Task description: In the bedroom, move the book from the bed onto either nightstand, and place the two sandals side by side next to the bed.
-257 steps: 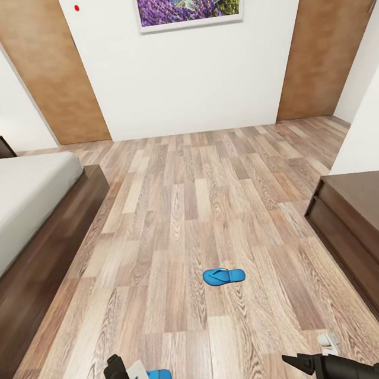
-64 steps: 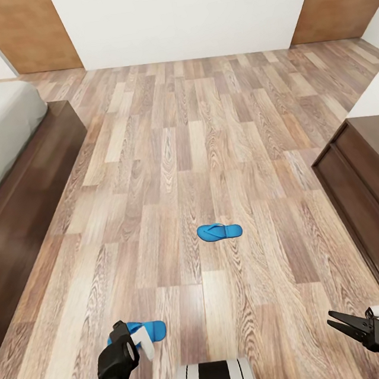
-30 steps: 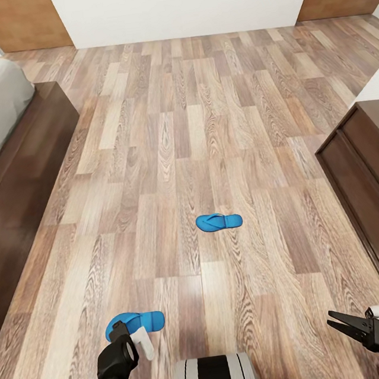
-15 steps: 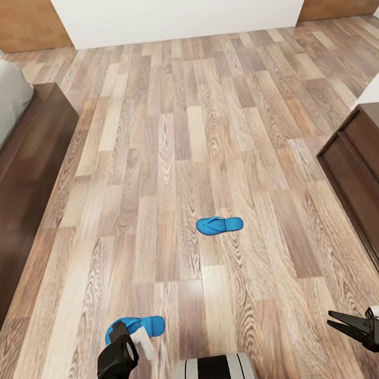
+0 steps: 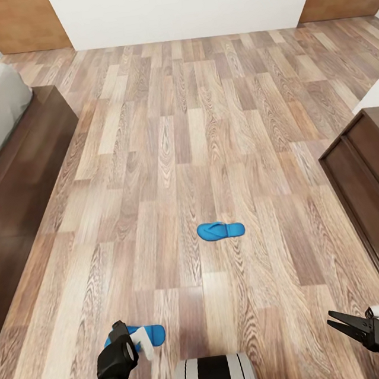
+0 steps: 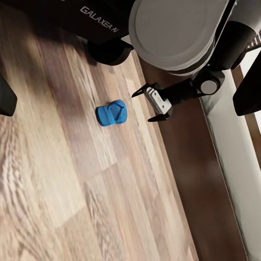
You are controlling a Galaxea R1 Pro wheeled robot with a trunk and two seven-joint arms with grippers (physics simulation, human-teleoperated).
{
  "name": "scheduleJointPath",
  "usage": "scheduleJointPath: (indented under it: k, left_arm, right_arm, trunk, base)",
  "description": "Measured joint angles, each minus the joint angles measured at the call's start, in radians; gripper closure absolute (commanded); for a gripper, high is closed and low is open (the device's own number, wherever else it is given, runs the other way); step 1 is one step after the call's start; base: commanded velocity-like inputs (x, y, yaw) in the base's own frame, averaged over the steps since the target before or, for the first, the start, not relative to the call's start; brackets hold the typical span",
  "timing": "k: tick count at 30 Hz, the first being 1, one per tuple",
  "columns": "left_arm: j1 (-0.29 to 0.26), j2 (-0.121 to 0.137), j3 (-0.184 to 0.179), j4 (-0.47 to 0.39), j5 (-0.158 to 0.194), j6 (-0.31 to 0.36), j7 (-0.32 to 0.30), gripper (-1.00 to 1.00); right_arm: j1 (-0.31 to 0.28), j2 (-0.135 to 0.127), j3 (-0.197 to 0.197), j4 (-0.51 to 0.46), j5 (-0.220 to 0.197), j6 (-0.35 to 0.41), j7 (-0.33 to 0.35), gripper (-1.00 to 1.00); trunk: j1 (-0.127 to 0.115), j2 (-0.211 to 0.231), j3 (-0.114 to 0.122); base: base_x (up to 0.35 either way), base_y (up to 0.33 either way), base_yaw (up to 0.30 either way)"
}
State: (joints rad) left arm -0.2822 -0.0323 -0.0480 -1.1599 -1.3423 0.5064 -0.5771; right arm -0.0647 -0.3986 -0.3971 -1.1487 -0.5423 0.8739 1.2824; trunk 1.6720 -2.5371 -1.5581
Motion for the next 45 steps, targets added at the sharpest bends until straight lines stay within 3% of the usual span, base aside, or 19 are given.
scheduleJointPath:
  k: [27,45]
  left_arm:
    - [0.000,-0.001,0.000,0.000,0.000,0.001,0.001,-1.00]
    - [0.000,-0.003,0.001,0.000,0.000,0.003,0.004,-1.00]
  right_arm:
    - [0.000,0.000,0.000,0.000,0.000,0.000,0.000,-1.00]
    - [0.000,0.000,0.000,0.000,0.000,0.000,0.000,-1.00]
  trunk:
    - [0.000,0.000,0.000]
    - [0.008,-0.004,-0.070]
  base:
    - [0.042,0.000,0.000]
    - [0.000,0.000,0.000]
